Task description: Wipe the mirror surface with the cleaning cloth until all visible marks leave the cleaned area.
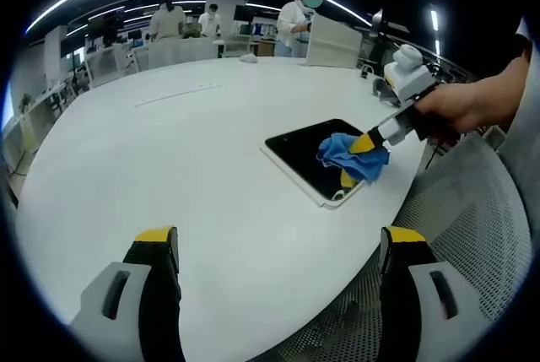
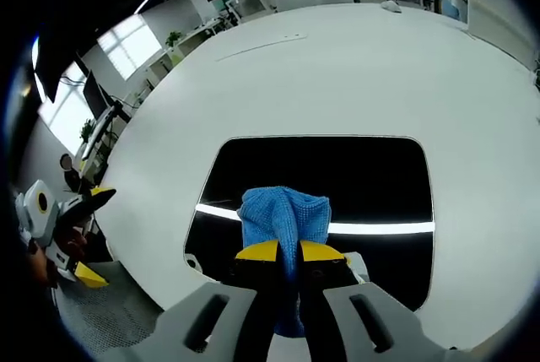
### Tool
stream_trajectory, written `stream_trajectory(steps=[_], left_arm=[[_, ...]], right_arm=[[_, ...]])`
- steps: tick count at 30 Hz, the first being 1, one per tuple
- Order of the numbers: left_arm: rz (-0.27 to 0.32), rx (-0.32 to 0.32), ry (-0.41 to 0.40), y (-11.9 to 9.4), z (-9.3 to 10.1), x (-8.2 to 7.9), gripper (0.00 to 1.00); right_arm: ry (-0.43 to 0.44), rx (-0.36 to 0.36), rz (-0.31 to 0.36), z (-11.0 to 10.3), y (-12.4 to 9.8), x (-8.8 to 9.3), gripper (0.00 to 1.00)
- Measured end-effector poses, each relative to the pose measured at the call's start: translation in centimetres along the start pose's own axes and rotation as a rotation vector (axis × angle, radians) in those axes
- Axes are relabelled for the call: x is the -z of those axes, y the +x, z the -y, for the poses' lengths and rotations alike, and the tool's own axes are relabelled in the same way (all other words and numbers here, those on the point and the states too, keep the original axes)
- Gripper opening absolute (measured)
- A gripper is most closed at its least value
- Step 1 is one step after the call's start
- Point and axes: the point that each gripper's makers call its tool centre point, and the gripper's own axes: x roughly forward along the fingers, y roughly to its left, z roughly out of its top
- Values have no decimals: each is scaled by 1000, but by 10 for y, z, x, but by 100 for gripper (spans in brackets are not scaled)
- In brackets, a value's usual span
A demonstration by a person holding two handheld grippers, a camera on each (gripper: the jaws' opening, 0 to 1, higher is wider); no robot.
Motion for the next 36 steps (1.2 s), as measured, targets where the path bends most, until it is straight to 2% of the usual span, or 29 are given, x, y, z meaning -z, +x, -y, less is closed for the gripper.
stream_trajectory(steps=[8, 15, 30, 36], left_arm=[[3, -6, -7, -1, 1, -2, 99], [-2, -8, -10, -1, 2, -3, 99], [-7, -9, -12, 0, -3, 1, 99], [-10, -11, -13, 1, -7, 5, 99]], right_arm=[[-2, 16, 10, 7, 12, -20, 2], [-40, 32, 26, 13, 24, -40, 2], [-54, 50, 34, 21, 38, -71, 2], [-61, 61, 35, 25, 50, -80, 2]])
